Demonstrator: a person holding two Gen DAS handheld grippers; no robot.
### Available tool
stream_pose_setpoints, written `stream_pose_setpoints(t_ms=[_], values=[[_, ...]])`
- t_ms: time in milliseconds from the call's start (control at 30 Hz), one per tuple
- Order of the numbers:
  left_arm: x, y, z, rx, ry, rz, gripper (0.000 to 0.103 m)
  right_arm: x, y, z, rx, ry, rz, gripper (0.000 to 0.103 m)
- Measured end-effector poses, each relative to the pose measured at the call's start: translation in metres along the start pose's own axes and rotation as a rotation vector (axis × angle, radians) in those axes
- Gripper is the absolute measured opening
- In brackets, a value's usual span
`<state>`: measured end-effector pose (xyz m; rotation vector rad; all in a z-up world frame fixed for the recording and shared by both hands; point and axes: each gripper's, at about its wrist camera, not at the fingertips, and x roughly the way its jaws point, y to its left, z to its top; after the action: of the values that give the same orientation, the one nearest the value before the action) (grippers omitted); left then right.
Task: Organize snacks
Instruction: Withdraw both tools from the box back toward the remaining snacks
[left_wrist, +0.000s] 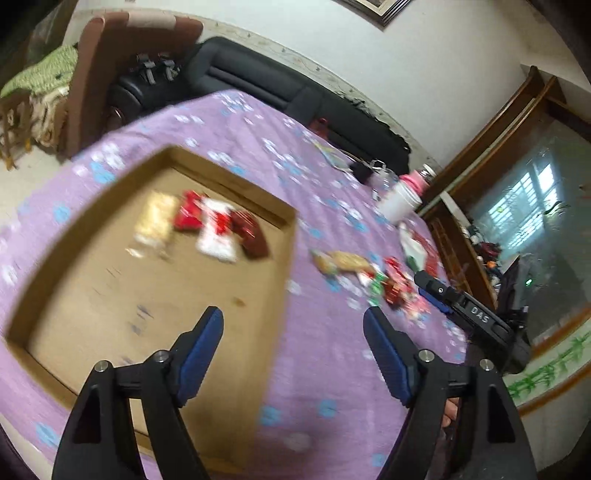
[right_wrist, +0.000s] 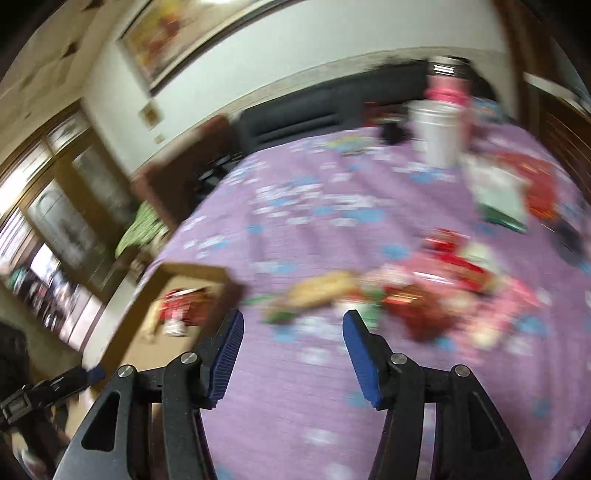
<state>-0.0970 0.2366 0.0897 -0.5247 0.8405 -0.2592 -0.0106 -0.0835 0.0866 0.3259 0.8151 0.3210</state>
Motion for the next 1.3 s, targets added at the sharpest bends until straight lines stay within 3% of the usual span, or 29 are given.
stream_pose_setpoints(t_ms=[133, 267, 467, 633, 700, 733, 767, 800, 933, 1033, 1300], values=[[0.015, -0.022, -0.018, 0.006, 0.044, -0.031, 0.077, -0.014, -0.048, -0.005, 0.093, 0.002, -0.036, 0.06], [0.022, -0.035, -0.03, 0.042, 0.063, -0.016, 0.077, -0.005, -0.061, -0.01, 0.107, 0.024, -0.035, 0.06], [0.024, -0.037, -0.032, 0.058, 0.053, 0.026, 0.077, 0.044, -0.034, -0.012, 0.048, 0.093, -0.012, 0.06], [0.023, -0.038, -0.029, 0.104, 0.044, 0.044, 0.077, 0.076, -0.014, -0.009, -0.04, 0.091, -0.12, 0.06], [0.026, -0.042, -0.026, 0.14, 0.039, 0.058, 0.077, 0.082, -0.011, -0.011, -0.062, 0.081, -0.149, 0.055], [0.029, -0.045, -0.023, 0.157, 0.041, 0.063, 0.077, 0.084, -0.011, -0.012, -0.066, 0.081, -0.154, 0.042], [0.033, -0.048, -0.022, 0.171, 0.044, 0.067, 0.077, 0.088, -0.014, -0.013, -0.063, 0.091, -0.153, 0.02], [0.036, -0.051, -0.02, 0.185, 0.047, 0.072, 0.077, 0.09, -0.018, -0.014, -0.053, 0.104, -0.145, 0.016], [0.067, -0.073, -0.004, 0.294, 0.083, 0.125, 0.077, 0.082, -0.026, -0.014, -0.019, 0.098, -0.128, 0.014], [0.094, -0.085, 0.008, 0.343, 0.114, 0.165, 0.077, 0.069, -0.035, -0.015, 0.035, 0.1, -0.065, 0.01], [0.2, -0.132, 0.047, 0.576, 0.217, 0.174, 0.077, 0.057, -0.048, -0.012, 0.079, 0.084, 0.023, 0.01]])
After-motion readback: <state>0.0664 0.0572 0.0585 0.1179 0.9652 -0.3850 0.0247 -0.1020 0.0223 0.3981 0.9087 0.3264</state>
